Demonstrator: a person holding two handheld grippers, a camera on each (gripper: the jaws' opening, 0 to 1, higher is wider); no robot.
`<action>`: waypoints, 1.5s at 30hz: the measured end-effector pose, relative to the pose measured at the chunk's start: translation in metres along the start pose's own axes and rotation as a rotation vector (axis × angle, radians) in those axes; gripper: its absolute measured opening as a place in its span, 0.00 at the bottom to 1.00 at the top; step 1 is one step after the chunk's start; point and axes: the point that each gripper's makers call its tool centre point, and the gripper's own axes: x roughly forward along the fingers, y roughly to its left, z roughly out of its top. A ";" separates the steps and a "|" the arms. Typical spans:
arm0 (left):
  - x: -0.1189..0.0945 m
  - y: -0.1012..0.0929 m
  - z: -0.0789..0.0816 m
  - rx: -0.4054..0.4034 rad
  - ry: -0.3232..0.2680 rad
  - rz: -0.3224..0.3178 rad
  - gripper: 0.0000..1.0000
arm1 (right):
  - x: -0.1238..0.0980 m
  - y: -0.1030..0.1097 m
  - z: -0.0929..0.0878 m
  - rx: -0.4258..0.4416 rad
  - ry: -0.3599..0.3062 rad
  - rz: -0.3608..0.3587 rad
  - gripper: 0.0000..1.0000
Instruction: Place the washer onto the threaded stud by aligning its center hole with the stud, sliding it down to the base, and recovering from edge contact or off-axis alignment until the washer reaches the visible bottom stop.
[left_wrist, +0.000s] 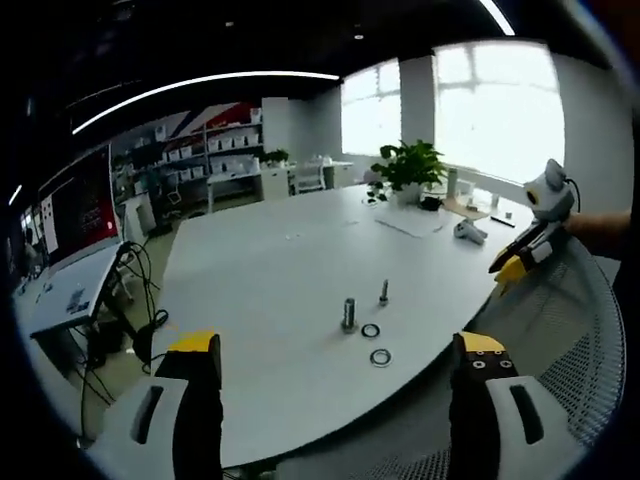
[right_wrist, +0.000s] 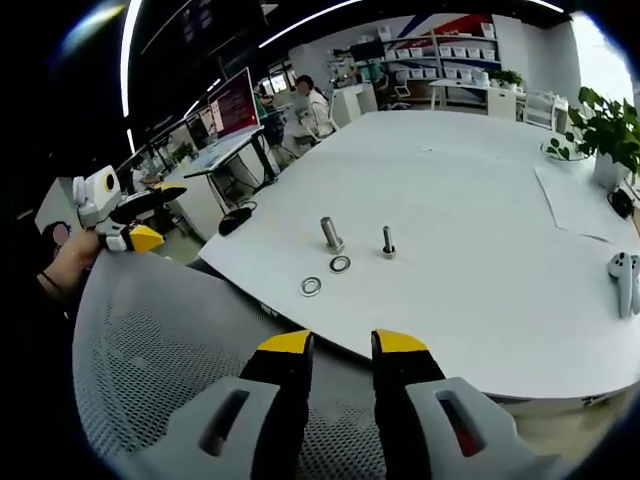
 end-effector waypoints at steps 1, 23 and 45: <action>0.000 0.002 0.000 0.008 0.004 0.018 0.88 | 0.000 -0.001 0.000 0.003 -0.001 -0.003 0.26; -0.001 0.024 0.003 0.021 -0.036 0.150 0.70 | 0.046 0.016 0.069 -0.246 0.086 0.217 0.34; -0.002 0.043 -0.009 -0.005 -0.006 0.193 0.54 | 0.185 0.014 -0.008 -0.455 0.529 0.245 0.35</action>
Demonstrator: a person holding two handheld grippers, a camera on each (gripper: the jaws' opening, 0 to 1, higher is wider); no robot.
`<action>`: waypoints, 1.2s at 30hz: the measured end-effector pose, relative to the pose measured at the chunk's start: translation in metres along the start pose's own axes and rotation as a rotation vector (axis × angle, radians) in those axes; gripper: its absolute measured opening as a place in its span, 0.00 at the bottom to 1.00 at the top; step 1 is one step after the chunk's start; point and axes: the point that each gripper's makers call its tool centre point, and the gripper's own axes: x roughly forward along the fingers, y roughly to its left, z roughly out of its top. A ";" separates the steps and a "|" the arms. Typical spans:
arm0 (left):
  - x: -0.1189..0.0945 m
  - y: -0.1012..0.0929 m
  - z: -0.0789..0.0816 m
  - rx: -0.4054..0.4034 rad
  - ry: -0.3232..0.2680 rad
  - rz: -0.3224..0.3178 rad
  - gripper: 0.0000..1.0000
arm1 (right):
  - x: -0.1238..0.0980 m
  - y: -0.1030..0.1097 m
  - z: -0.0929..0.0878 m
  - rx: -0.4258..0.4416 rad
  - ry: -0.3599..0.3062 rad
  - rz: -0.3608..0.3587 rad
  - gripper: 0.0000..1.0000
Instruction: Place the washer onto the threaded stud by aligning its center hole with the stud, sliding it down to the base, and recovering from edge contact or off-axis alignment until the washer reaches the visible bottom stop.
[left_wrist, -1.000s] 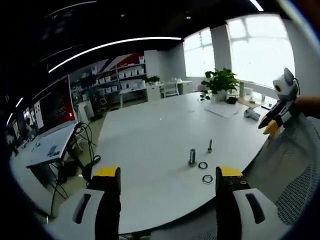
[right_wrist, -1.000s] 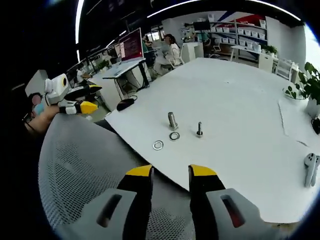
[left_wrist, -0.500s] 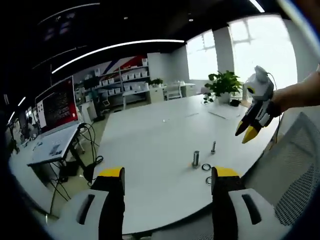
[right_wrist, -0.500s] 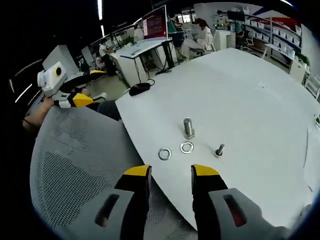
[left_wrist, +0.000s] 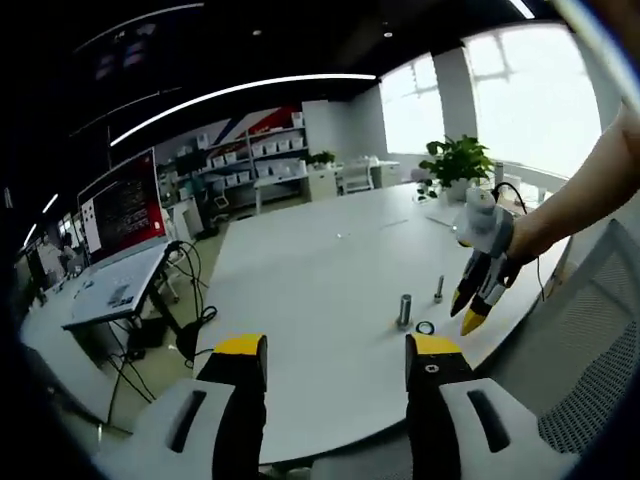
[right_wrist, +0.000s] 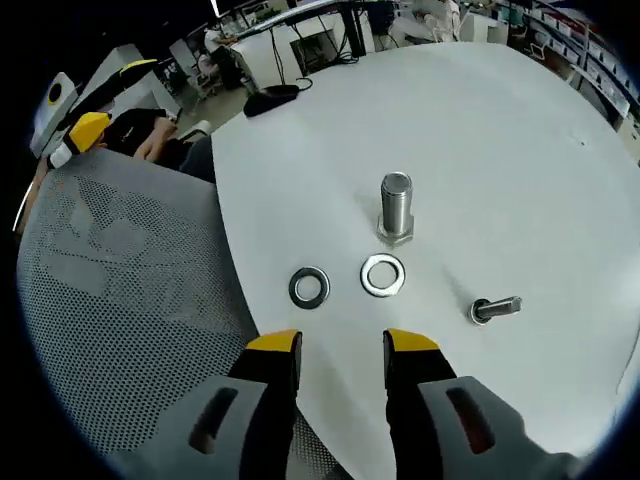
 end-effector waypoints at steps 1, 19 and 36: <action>0.000 0.000 0.000 -0.012 -0.001 -0.003 0.54 | 0.002 0.001 -0.002 -0.003 0.015 -0.006 0.35; 0.000 -0.001 0.001 0.004 -0.005 0.007 0.44 | 0.016 -0.001 -0.008 -0.209 0.104 -0.071 0.36; -0.001 0.000 -0.003 0.016 0.017 0.015 0.42 | 0.040 0.034 0.018 -0.489 0.157 -0.040 0.32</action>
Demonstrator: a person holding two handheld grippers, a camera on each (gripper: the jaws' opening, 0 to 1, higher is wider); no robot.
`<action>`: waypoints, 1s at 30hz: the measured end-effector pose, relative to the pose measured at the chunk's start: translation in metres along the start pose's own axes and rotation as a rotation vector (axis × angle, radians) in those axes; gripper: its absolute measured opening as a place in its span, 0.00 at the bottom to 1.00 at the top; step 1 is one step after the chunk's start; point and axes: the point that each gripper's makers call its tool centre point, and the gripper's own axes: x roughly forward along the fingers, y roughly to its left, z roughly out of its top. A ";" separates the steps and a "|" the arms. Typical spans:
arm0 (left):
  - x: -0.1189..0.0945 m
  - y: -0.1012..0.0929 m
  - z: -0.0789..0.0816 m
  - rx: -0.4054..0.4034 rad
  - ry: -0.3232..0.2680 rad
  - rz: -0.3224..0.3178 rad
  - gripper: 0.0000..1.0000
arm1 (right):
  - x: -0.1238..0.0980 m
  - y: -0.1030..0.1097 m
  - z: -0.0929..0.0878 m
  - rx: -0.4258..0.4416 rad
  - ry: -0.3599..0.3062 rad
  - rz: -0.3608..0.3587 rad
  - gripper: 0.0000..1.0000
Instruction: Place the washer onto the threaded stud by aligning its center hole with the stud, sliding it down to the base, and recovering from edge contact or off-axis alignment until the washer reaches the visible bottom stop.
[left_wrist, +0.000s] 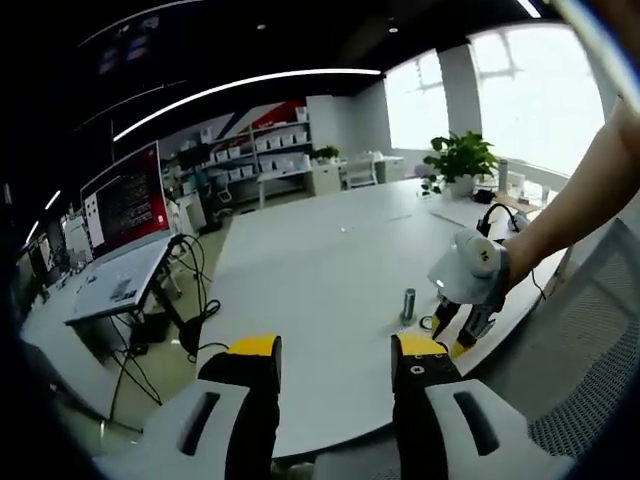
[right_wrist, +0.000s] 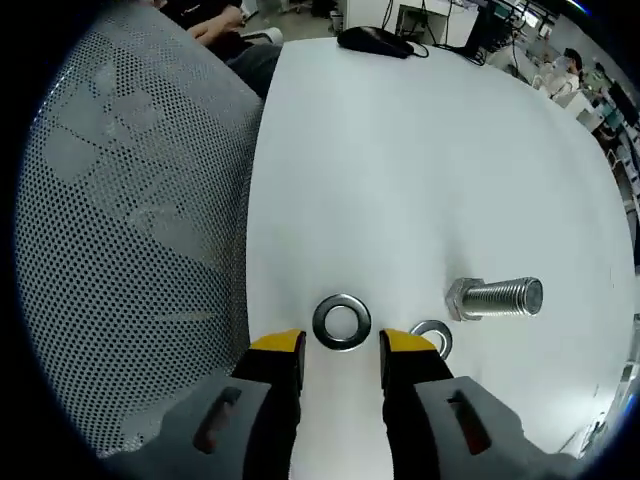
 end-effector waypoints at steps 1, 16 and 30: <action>0.000 0.000 0.000 0.001 0.000 -0.001 0.42 | -0.001 -0.002 0.001 0.000 0.003 0.002 0.32; 0.000 0.000 0.000 0.015 -0.003 0.004 0.41 | 0.000 -0.006 0.005 -0.031 -0.001 0.004 0.25; 0.001 0.000 0.001 0.017 -0.006 0.002 0.41 | -0.001 -0.001 0.005 -0.062 0.054 0.008 0.25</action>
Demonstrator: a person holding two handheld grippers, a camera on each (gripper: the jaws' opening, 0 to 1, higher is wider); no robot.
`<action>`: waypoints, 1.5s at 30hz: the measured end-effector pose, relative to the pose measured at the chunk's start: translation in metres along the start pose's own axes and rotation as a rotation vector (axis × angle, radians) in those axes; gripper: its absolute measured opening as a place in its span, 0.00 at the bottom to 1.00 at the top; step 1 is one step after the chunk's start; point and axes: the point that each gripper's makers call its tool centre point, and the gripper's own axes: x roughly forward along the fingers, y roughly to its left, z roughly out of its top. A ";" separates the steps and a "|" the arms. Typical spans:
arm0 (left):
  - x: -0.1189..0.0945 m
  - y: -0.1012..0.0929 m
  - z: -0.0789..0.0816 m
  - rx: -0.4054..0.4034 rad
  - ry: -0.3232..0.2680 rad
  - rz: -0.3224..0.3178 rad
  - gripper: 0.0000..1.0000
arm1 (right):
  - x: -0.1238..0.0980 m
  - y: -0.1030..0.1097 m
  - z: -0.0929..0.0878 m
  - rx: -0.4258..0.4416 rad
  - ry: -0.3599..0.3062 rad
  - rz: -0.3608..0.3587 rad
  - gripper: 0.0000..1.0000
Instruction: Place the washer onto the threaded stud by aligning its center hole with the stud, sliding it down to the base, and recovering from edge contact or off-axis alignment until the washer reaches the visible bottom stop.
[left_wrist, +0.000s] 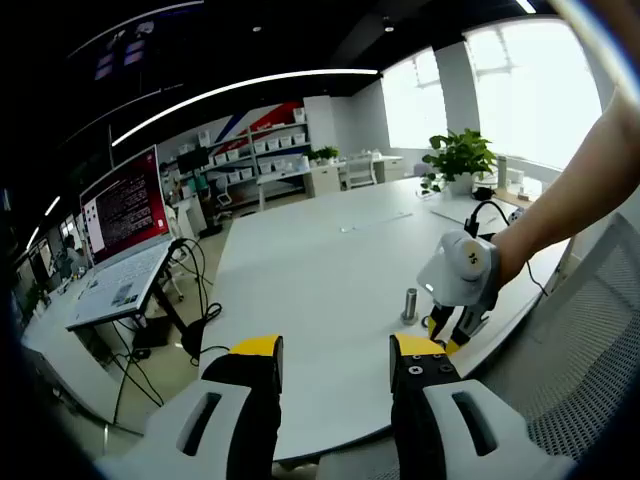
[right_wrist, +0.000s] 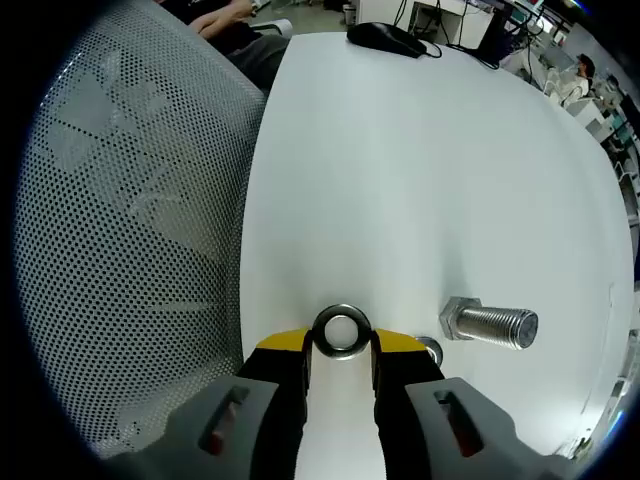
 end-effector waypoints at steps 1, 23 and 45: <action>0.000 0.000 0.000 0.000 0.001 -0.001 0.40 | 0.004 -0.003 0.001 -0.002 0.014 0.000 0.26; -0.001 0.000 -0.003 0.000 0.009 -0.001 0.38 | 0.006 -0.006 0.002 -0.037 0.045 0.010 0.25; 0.000 -0.004 -0.005 0.018 0.028 -0.022 0.38 | -0.024 -0.018 0.012 0.036 -0.082 -0.024 0.24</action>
